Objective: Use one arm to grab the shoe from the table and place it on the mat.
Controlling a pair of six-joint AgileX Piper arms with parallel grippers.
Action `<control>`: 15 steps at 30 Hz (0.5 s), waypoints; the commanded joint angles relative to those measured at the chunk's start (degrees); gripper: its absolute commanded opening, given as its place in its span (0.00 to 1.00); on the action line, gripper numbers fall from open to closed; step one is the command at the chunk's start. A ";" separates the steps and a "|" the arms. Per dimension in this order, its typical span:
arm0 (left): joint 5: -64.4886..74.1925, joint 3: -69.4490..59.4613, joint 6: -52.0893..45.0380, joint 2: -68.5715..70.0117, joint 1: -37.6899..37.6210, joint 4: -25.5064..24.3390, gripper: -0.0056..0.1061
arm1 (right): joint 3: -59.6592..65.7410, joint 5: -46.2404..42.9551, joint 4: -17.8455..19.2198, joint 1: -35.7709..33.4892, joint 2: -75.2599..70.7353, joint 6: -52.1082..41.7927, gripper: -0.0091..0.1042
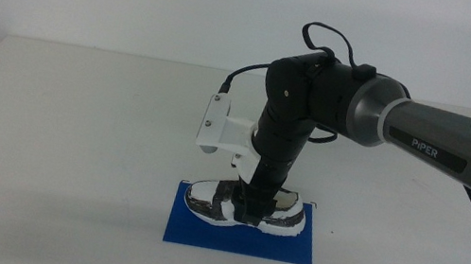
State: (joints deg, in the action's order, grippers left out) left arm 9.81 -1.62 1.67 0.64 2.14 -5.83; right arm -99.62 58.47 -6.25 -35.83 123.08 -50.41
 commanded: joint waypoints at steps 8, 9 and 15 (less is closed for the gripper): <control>-4.47 -0.16 0.16 1.49 -0.38 0.55 0.89 | -1.58 -0.89 -0.26 0.43 -3.48 2.29 0.08; -4.47 -0.16 0.16 1.49 -0.38 0.55 0.89 | -1.58 -0.89 -0.26 0.43 -3.48 2.29 0.10; -4.47 -0.16 0.16 1.49 -0.38 0.55 0.89 | -1.58 -1.02 -0.27 0.38 -8.48 2.29 0.73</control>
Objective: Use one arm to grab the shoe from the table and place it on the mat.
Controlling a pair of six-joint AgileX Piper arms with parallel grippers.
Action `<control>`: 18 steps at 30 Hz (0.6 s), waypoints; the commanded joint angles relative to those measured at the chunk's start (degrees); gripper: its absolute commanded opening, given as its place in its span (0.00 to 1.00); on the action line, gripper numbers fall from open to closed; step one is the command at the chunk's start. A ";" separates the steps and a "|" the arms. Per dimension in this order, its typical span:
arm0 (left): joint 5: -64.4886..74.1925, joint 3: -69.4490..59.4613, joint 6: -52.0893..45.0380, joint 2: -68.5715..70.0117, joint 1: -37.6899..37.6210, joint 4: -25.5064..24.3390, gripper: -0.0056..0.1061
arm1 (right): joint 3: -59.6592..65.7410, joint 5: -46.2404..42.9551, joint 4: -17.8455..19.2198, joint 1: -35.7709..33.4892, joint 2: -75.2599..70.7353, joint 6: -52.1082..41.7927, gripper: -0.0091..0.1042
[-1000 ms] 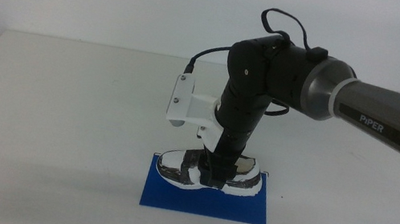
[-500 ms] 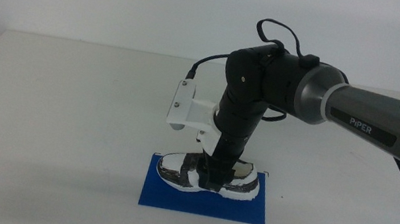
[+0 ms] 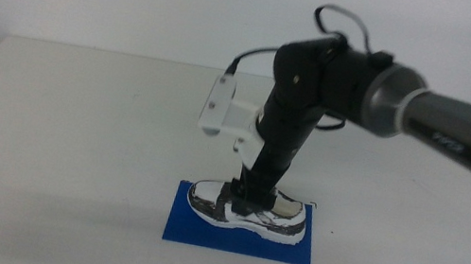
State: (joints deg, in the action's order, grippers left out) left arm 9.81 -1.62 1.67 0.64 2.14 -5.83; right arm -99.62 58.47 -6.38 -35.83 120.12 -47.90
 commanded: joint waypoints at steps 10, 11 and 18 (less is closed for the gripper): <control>-4.47 -0.16 0.16 1.49 -0.38 0.55 0.89 | -1.55 4.69 2.13 3.28 -21.84 7.21 0.76; -4.47 -0.16 0.16 1.49 -0.38 0.55 0.89 | -1.55 6.06 3.13 3.84 -23.63 8.54 0.75; -4.47 -0.16 0.16 1.49 -0.38 0.55 0.89 | 0.55 12.65 3.86 11.07 -33.21 17.87 0.69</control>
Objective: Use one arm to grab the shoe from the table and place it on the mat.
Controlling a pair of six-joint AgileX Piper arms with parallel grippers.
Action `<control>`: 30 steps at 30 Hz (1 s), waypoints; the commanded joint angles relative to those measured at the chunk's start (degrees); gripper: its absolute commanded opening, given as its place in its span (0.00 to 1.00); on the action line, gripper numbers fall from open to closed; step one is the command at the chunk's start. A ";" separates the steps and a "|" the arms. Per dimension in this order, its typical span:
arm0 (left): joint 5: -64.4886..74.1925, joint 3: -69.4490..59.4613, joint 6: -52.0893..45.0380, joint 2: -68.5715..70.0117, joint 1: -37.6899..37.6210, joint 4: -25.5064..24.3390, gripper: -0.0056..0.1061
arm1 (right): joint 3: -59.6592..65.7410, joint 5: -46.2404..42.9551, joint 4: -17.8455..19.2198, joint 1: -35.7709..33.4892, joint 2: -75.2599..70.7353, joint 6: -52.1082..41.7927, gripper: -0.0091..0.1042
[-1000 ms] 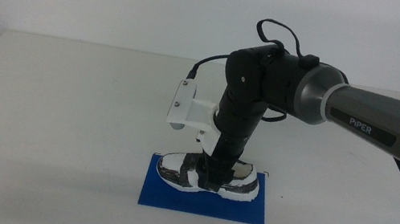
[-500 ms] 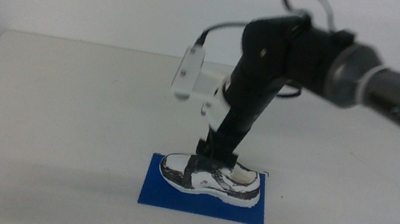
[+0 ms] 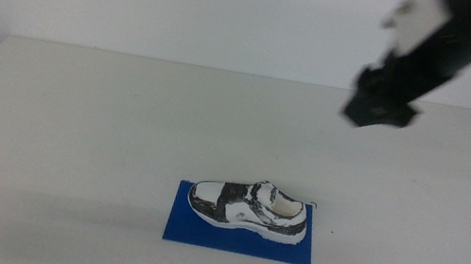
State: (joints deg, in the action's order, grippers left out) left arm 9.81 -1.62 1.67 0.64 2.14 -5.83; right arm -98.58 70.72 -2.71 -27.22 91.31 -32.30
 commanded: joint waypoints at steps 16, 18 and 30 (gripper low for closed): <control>-4.47 -0.16 0.16 1.49 -0.38 0.55 0.89 | 52.29 -47.24 -1.47 26.04 -54.20 17.10 0.63; -4.47 -0.16 0.16 1.49 -0.38 0.55 0.89 | 57.38 -48.83 -0.98 26.04 -58.20 20.68 0.63; -4.47 -0.16 0.16 1.49 -0.38 0.55 0.89 | 84.97 -66.98 5.43 26.04 -78.11 37.03 0.63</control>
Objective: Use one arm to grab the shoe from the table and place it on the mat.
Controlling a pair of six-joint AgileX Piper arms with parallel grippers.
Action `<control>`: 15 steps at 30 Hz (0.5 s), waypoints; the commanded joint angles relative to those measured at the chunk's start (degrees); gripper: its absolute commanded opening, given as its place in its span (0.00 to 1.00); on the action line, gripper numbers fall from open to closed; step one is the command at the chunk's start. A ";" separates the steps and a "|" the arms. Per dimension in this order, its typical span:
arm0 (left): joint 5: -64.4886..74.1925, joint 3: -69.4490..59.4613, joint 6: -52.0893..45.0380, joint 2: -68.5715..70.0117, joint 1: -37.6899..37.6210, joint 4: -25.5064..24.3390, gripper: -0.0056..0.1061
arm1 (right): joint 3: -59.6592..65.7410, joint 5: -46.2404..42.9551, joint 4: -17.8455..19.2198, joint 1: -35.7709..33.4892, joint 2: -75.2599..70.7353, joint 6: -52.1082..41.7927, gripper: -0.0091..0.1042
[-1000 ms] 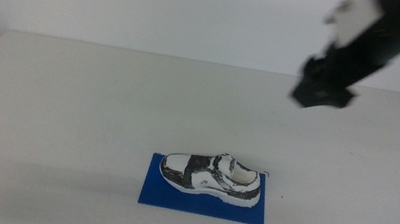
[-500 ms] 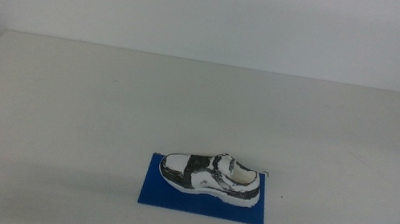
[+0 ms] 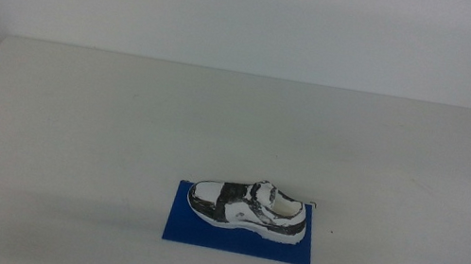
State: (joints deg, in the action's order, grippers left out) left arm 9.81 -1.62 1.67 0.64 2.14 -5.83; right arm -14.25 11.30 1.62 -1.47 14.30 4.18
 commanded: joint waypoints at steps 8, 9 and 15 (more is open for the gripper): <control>-4.47 -0.16 0.16 1.49 -0.38 0.55 0.89 | 8.56 -7.81 1.75 0.29 -8.64 0.75 0.63; -4.47 -0.16 0.16 1.49 -0.38 0.55 0.89 | 9.51 -7.81 1.75 0.29 -9.61 0.75 0.63; -4.47 -0.16 0.16 1.49 -0.38 0.55 0.89 | 15.50 -7.53 1.75 0.29 -16.19 0.75 0.63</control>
State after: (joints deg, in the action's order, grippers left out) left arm 9.81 -1.62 1.67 0.64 2.14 -5.83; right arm 1.26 8.44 2.63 -1.47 -0.34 5.19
